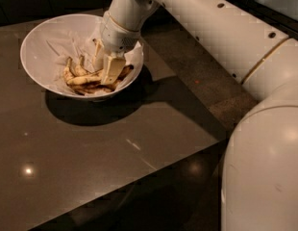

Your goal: Pick banana from white bowl

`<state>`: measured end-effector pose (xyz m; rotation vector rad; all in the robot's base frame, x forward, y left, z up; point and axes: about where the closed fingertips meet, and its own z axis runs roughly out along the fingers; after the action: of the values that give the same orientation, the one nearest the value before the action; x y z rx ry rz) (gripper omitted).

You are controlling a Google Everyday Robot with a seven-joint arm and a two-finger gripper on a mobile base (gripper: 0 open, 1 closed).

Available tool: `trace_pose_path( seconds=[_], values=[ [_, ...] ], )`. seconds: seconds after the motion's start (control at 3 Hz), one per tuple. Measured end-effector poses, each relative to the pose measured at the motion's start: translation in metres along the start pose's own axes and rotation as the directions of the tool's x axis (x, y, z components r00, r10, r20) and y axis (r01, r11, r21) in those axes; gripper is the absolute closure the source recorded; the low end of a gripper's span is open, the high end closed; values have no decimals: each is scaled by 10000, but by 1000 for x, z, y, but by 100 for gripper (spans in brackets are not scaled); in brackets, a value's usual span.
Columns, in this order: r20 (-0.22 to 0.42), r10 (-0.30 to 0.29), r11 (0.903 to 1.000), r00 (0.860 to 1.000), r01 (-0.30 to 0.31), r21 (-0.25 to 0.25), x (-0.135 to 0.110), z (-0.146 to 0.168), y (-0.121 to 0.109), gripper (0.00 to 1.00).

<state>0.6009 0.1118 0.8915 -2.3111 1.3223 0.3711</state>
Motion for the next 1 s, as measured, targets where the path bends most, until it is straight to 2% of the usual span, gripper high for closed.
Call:
trace_pose_path(
  seconds=[0.33, 0.67, 1.0],
  values=[
    [43, -67, 9994, 10000, 66, 353, -8, -9, -1, 100],
    [271, -352, 9924, 9990, 318, 1188, -24, -36, -1, 100],
    [390, -542, 9843, 9978, 468, 1701, -34, -53, -1, 100]
  ],
)
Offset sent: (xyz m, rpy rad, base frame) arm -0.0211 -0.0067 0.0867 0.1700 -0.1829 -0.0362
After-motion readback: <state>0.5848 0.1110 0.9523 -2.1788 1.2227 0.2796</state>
